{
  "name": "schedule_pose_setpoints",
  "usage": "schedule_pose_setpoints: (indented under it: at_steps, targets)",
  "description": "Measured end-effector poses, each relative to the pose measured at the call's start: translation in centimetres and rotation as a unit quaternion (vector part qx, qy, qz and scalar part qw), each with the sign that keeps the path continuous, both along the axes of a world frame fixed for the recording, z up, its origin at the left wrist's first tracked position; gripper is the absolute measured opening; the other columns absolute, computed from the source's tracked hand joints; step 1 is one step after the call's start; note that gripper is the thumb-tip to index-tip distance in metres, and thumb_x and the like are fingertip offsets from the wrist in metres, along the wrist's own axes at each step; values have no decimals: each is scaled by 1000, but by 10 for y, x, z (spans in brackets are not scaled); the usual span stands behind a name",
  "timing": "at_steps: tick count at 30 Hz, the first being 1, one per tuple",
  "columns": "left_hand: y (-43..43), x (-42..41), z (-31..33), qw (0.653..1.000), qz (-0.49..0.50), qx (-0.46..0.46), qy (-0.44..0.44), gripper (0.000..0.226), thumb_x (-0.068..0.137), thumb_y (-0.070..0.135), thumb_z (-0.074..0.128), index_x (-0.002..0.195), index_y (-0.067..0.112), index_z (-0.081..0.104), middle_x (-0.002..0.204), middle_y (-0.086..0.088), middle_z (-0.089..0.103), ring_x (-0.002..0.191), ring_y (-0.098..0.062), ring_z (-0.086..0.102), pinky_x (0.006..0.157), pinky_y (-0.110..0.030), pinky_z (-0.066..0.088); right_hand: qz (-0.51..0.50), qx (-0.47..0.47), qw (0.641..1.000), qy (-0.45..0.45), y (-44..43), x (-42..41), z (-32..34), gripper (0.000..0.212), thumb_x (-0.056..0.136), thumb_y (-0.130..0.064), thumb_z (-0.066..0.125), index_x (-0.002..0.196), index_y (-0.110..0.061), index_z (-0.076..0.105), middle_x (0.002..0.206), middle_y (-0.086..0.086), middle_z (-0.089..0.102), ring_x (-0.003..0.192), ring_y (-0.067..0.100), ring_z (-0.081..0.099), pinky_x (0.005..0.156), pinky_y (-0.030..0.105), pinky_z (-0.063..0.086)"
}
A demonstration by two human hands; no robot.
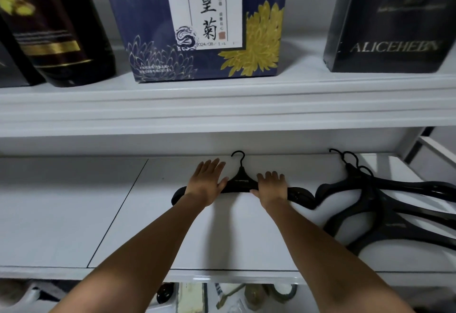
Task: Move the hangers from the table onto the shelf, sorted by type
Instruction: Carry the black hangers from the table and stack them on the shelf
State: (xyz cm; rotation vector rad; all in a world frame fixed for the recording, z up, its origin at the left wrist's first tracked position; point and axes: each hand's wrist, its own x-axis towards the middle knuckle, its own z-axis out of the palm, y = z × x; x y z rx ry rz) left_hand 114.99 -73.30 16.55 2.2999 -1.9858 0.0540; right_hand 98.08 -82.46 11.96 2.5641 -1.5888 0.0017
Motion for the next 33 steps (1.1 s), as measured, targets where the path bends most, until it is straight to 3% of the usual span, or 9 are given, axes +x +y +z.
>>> schedule_pose_setpoints:
  at_steps: [2, 4, 8, 11, 24, 33]
  targets:
    - [-2, -6, 5, 1000, -9, -8, -4, 56, 101, 40, 27, 151, 19, 13, 159, 0, 11, 148, -18, 9, 120, -30, -1, -2, -29, 1000, -11, 5, -6, 10, 54, 78, -53, 68, 116, -13, 63, 105, 13, 65, 100, 30, 60, 90, 39, 44]
    - [-3, -14, 10, 1000, -18, -19, -6, 56, 101, 40, 28, 151, 19, 14, 159, 0, 12, 147, -18, 10, 120, -30, 0, 19, -43, 998, -39, 12, -14, 22, 52, 79, -45, 71, 118, -12, 63, 104, 15, 66, 95, 32, 63, 85, 39, 47]
    - [-3, -35, 22, 998, -48, -43, -6, 57, 100, 44, 26, 150, 19, 18, 158, -1, 17, 146, -19, 15, 119, -30, 2, 88, -20, 993, -72, 25, -37, 40, 43, 97, -28, 44, 138, -16, 43, 125, 10, 56, 109, 29, 55, 90, 35, 40]
    - [-2, -56, 31, 996, -74, -48, -9, 60, 98, 47, 24, 150, 17, 21, 157, -3, 20, 146, -21, 19, 119, -31, 4, 76, -11, 992, -104, 41, -60, 56, 44, 97, -23, 41, 140, -17, 41, 132, 8, 54, 113, 27, 54, 93, 35, 41]
    - [5, -171, 74, 984, -173, -27, -17, 57, 101, 38, 30, 150, 16, 14, 158, -5, 18, 144, -22, 18, 120, -34, 8, 2, -49, 990, -130, 100, -185, 99, 47, 96, -31, 43, 142, -19, 41, 143, 3, 47, 126, 23, 45, 108, 31, 23]
    - [44, -304, 83, 954, -298, -32, 16, 56, 100, 40, 32, 148, 14, 22, 156, -7, 24, 144, -23, 19, 119, -34, 11, -133, -76, 980, -124, 186, -319, 125, 49, 97, -39, 42, 143, -22, 39, 141, 3, 49, 124, 26, 46, 102, 34, 33]
